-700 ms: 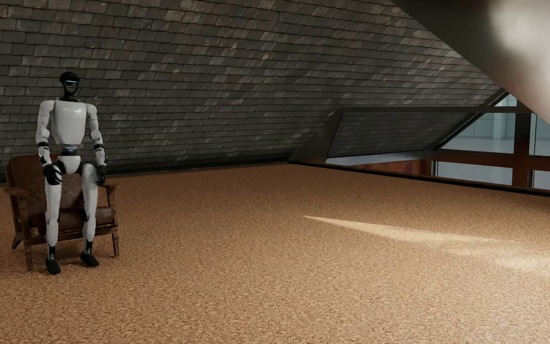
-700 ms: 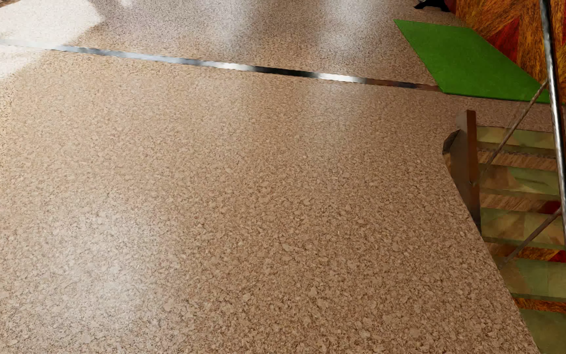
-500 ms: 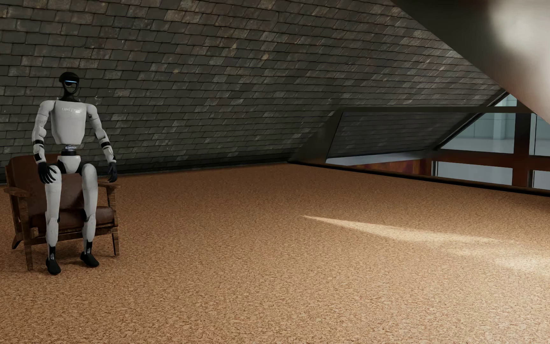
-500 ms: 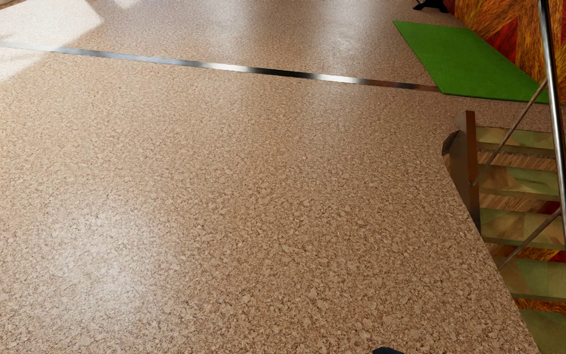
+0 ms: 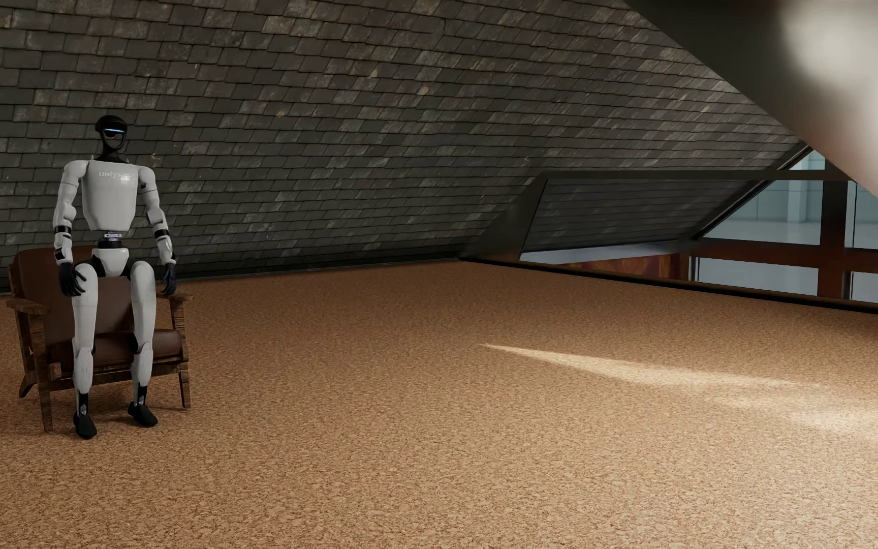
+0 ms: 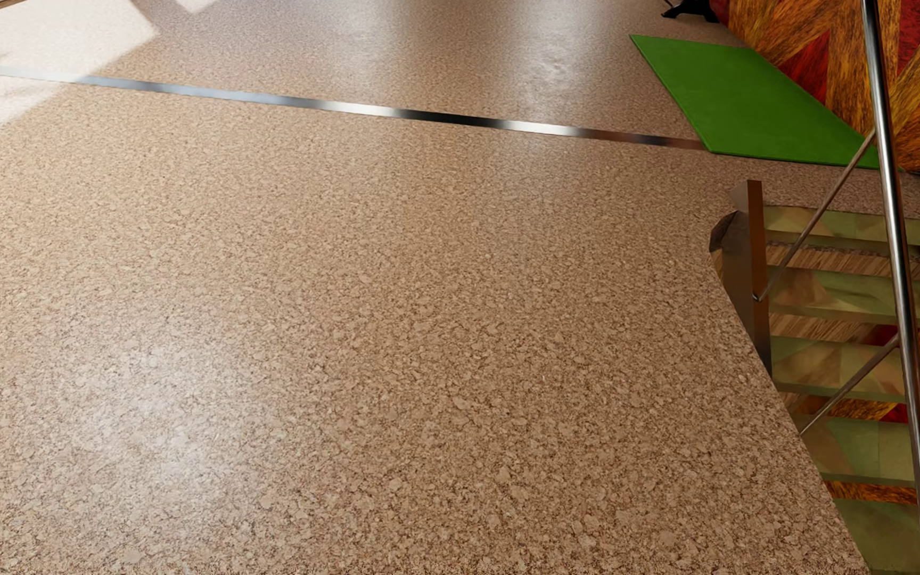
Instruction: Perch on the dark chair
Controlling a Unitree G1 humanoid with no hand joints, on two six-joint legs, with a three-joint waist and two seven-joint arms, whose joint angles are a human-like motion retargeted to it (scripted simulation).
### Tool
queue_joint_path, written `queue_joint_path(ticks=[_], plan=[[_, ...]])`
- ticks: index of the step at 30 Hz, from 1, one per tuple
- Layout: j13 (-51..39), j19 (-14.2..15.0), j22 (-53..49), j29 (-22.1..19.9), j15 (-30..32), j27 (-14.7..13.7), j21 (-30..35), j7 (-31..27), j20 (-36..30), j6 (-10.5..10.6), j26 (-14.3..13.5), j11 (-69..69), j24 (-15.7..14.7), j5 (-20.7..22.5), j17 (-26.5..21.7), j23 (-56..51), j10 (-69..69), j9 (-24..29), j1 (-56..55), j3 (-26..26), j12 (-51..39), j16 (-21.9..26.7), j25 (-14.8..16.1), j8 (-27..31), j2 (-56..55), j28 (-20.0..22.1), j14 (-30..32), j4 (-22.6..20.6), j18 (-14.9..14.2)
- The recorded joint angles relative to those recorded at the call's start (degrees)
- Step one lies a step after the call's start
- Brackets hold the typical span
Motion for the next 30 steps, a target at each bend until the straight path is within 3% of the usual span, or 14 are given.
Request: queue_joint_path(ticks=[4,7,10,12,14,15,18,21,23,26,30], plan=[[-2.31,-0.23,-3.30,3.16,-0.09,1.97,2.50,-0.08,-2.36,0.11,0.51,3.33,-0.56,-0.21,0.56,-3.22,1.45,3.22,-0.84,-0.02,-2.53,-0.18,1.87,0.37,-1.99,-3.29,0.40,-0.48,0.75],[-5.94,-0.63,-6.41,4.23,-0.64,2.74,6.04,-1.00,-6.36,0.20,-0.34,8.62,1.12,-0.45,0.10,-6.67,6.45,6.52,-4.80,-0.45,-6.75,1.70,0.42,0.72,-6.14,-7.94,-0.18,-0.54,1.29],[-11.39,0.34,-10.09,4.54,-2.21,2.11,10.85,-2.06,-10.56,0.19,-1.17,18.29,2.93,-1.64,-1.38,-10.49,12.43,11.55,-10.29,-0.54,-11.73,3.21,-1.08,1.55,-14.05,-9.52,-0.80,-0.34,0.96],[-15.49,1.18,-13.17,3.82,-2.89,1.75,13.20,-2.71,-14.19,0.31,-1.72,23.41,3.61,-2.67,-2.92,-13.22,17.50,15.68,-15.98,-0.60,-16.04,4.27,-0.87,1.58,-19.86,-9.95,-1.20,0.18,-0.08],[-19.41,2.09,-15.76,0.51,-3.04,1.49,15.93,-3.10,-19.78,0.45,-2.13,27.14,4.87,-3.31,-4.18,-15.54,21.84,20.44,-20.87,-0.56,-20.69,5.19,-0.60,1.77,-24.69,-7.97,-2.90,0.85,-0.49],[-21.47,2.21,-15.91,0.82,-3.74,-3.11,17.28,-4.68,-19.23,1.02,-6.79,29.69,4.68,-2.99,-4.64,-15.77,24.67,23.45,-23.50,-0.58,-24.35,6.04,-1.15,2.58,-27.70,-10.68,-6.23,1.51,-0.45],[-27.84,4.53,-17.19,0.17,-4.73,-4.96,22.31,-5.00,-27.04,1.38,-8.36,37.29,7.19,-4.47,-7.41,-19.65,32.22,30.09,-31.41,-0.69,-32.22,6.68,-2.39,3.17,-36.61,-8.82,-8.95,3.77,-2.26],[-34.79,6.60,-18.38,1.51,-7.29,-7.69,27.22,-5.91,-33.89,2.34,-9.42,48.08,9.23,-6.11,-12.62,-28.07,42.52,36.70,-41.70,-1.16,-40.35,7.52,-4.10,4.12,-46.97,-5.07,-7.32,6.43,-6.74],[-38.03,8.58,-22.90,-1.32,-9.30,-11.04,28.84,-7.07,-38.36,2.62,-11.84,56.04,10.54,-7.54,-17.52,-36.19,50.16,40.20,-48.45,-1.34,-45.73,10.17,-4.09,5.17,-54.28,-1.80,-9.38,7.82,-8.73],[-44.13,10.59,-32.62,-8.40,-12.06,-14.07,31.74,-9.81,-44.11,2.48,-13.37,67.59,8.68,-8.64,-24.79,-47.48,61.67,45.17,-58.67,-1.69,-54.17,16.82,-1.05,7.20,-65.48,8.43,-13.00,8.95,-9.94],[-49.28,13.60,-50.84,-19.01,-15.42,-16.60,33.53,-13.66,-52.23,2.60,-14.22,82.83,2.67,-9.78,-35.55,-63.10,77.83,49.43,-71.97,-1.66,-64.55,29.14,5.96,9.66,-78.94,22.30,-17.61,9.83,-10.68]])
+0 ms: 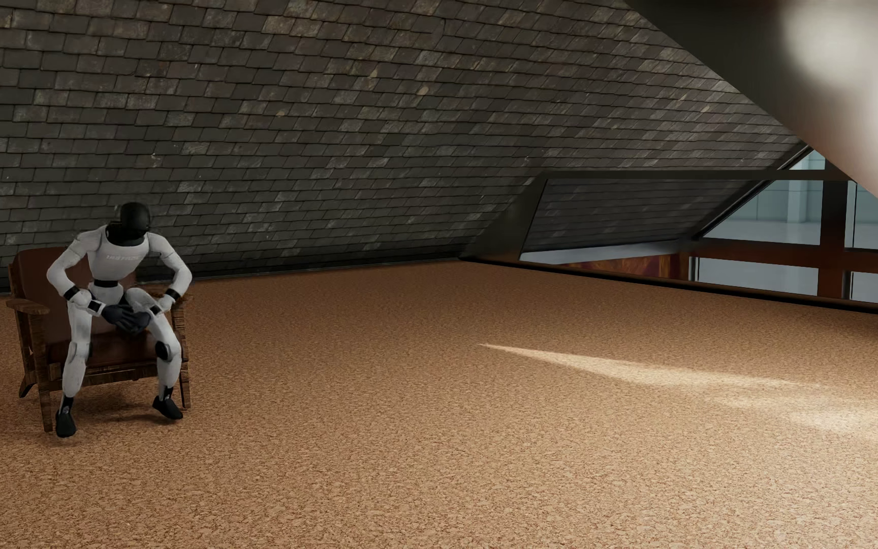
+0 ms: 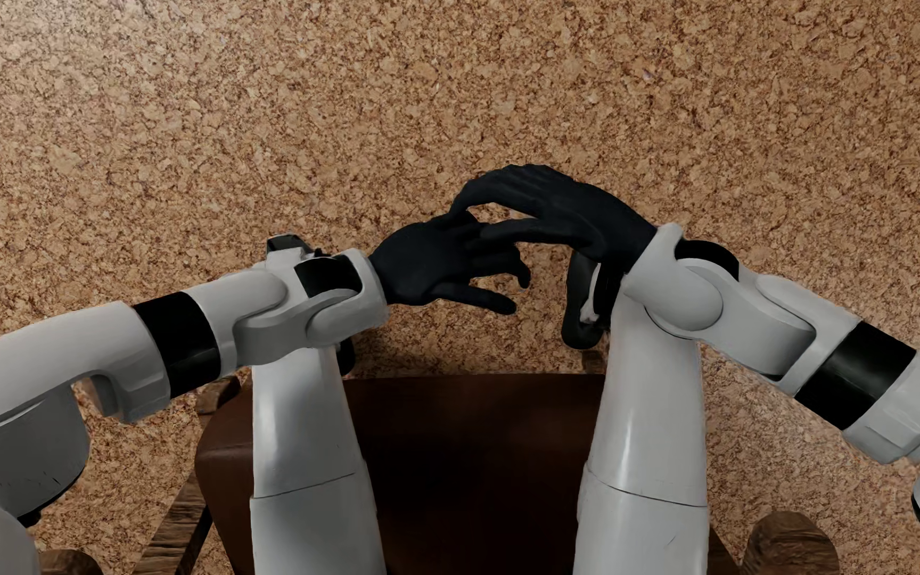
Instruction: Perch on the dark chair
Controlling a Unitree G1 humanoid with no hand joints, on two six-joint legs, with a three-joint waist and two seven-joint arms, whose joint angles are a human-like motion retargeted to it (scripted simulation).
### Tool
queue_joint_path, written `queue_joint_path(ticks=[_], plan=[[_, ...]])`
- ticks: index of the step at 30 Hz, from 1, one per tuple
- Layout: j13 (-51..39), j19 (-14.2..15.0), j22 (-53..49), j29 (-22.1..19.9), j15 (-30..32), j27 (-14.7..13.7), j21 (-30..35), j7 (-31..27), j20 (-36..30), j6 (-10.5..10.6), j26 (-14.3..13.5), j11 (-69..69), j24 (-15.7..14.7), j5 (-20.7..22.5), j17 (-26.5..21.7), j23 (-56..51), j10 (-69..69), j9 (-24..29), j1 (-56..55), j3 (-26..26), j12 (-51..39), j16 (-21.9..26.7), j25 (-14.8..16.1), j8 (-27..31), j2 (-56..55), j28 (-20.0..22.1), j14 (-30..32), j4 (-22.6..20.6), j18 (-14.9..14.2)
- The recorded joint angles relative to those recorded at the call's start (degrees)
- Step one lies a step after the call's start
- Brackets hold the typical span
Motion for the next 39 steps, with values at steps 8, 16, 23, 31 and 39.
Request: queue_joint_path(ticks=[8,16,23,31,39], plan=[[0.34,1.15,-17.11,-8.59,-3.28,-2.93,-5.18,-4.96,-1.71,0.48,-1.09,23.54,-4.34,-1.66,-11.24,-17.17,23.69,4.01,-14.06,-0.12,-6.00,13.50,5.59,3.98,-14.42,11.02,-5.49,0.53,-1.39],[10.99,-1.98,-5.67,2.16,-0.68,1.28,-12.94,-5.41,19.93,0.40,1.68,29.84,-0.62,-1.37,-2.15,-6.43,29.46,0.24,-6.67,-0.27,14.62,4.69,-0.07,3.79,-6.14,-0.77,-2.04,0.82,-0.67],[30.23,-3.79,15.16,0.40,2.78,4.19,-30.00,-4.33,45.81,1.56,5.64,27.39,-3.72,-1.47,15.18,10.26,27.33,-4.88,3.56,0.14,37.19,-17.89,-2.95,2.82,4.62,2.83,1.74,-0.82,1.50],[38.38,-7.93,43.76,7.97,1.62,14.02,-35.61,-3.14,54.83,-0.06,13.71,28.99,-10.72,0.20,25.98,44.40,27.14,-12.13,10.38,-0.37,49.96,-21.62,2.84,2.82,8.65,-17.46,1.48,-3.03,3.85],[48.01,-8.65,51.44,21.54,2.43,13.98,-35.96,-3.19,61.66,-0.02,13.69,28.56,-3.54,0.82,29.85,58.45,26.57,-13.77,12.08,-0.70,65.15,-24.73,-10.27,2.73,9.77,-26.83,2.26,-4.17,4.59]])
